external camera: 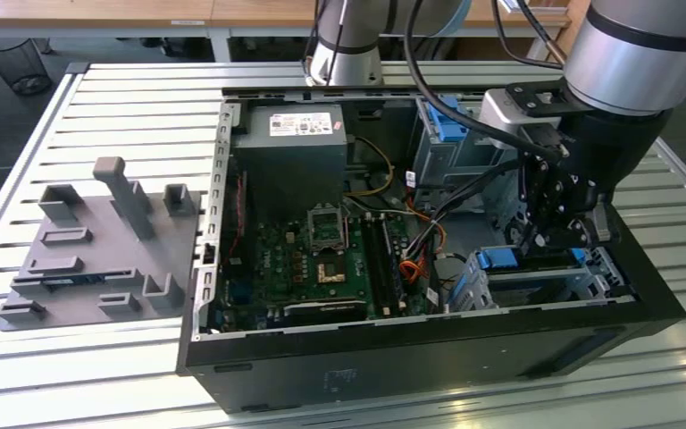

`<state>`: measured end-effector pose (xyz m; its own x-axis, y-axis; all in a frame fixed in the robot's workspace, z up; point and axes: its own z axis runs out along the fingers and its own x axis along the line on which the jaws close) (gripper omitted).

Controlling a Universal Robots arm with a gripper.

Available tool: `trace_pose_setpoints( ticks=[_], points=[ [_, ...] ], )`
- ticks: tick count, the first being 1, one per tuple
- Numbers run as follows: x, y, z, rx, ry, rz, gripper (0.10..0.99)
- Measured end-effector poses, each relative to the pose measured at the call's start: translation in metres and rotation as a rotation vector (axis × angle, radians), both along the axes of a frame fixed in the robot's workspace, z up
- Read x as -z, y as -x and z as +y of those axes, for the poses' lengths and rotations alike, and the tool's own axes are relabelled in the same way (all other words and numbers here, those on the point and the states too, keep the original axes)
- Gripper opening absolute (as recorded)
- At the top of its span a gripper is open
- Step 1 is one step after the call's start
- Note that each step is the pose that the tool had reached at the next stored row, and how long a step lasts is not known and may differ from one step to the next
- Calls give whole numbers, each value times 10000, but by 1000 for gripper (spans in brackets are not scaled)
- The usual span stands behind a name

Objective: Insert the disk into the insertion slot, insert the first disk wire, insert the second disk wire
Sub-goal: 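Insert the second disk wire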

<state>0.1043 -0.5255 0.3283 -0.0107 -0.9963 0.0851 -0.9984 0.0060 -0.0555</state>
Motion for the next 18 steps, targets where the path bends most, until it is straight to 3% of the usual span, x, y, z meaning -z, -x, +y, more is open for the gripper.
trace_pose_setpoints(
  ticks=[10, 12, 13, 18],
  points=[
    [4, 0, -3, -1, 0, 0, 141],
    [4, 0, -3, 0, -1, 0, 157],
    [3, 0, -3, -1, -2, 0, 220],
    [-28, 0, -3, 0, -18, 0, 220]
  ],
)
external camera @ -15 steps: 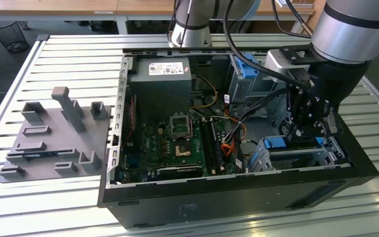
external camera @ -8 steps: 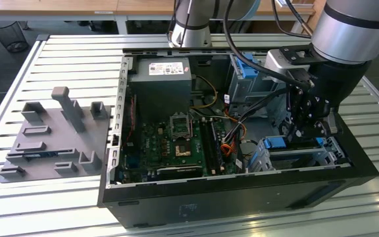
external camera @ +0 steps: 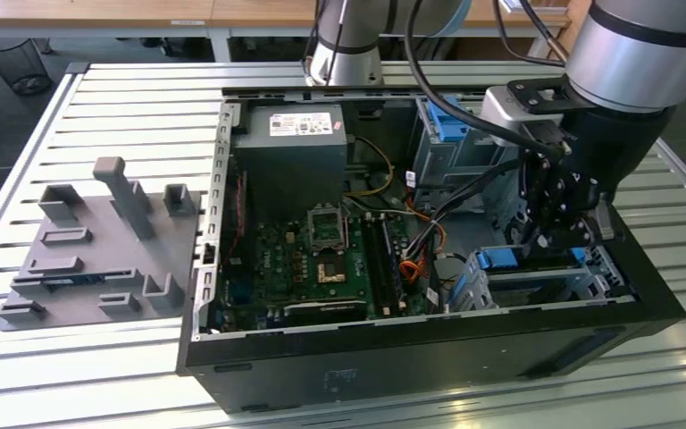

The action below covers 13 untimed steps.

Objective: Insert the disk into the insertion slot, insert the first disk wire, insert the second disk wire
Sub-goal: 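Insert the second disk wire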

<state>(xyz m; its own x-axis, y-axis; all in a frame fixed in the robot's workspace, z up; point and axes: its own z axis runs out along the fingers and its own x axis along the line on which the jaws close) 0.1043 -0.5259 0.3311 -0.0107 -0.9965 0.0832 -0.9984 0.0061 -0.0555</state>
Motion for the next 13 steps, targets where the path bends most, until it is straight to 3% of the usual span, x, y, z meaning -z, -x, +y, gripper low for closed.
trace_pose_setpoints(
  ticks=[9, 11, 13],
  points=[
    [-82, 0, 0, 0, -1, 18, 204],
    [-88, -1, 0, 0, -1, 18, 106],
    [-102, -1, 0, 0, 3, 20, 106]
  ],
)
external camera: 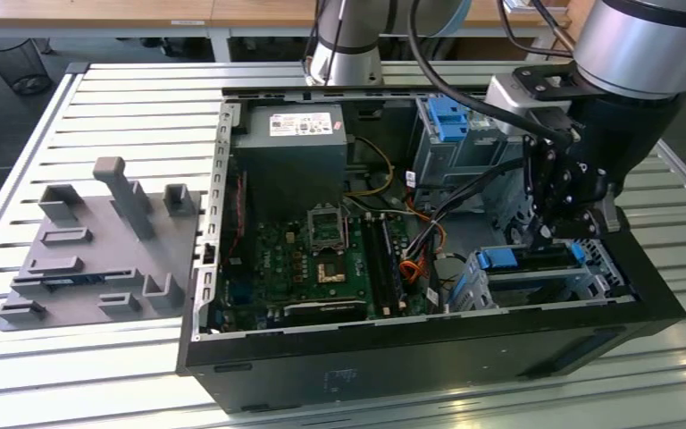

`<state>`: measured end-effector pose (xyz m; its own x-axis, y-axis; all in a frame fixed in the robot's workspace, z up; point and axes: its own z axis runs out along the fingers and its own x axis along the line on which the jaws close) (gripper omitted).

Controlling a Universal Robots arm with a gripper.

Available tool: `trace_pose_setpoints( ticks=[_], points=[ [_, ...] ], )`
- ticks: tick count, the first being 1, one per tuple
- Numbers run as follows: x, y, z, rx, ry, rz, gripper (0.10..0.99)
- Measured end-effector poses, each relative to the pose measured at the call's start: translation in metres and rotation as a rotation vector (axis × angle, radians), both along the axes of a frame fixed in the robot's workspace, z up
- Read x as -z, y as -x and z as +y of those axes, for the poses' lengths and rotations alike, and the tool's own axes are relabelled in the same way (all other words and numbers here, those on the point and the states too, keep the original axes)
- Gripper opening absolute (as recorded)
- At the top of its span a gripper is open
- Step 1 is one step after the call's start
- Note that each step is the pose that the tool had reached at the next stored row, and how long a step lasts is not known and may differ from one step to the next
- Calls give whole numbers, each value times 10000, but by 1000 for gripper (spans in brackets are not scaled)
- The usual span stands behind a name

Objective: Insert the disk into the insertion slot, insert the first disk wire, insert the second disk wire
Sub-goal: 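Insert the second disk wire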

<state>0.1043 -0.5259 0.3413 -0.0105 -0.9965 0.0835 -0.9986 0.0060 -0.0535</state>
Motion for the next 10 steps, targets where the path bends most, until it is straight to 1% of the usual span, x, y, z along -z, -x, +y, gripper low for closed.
trace_pose_setpoints(
  ticks=[6, 10],
  points=[
    [-45, 0, 0, 0, -9, 1, 106],
    [-54, 0, 0, 0, -11, 1, 106]
  ],
)
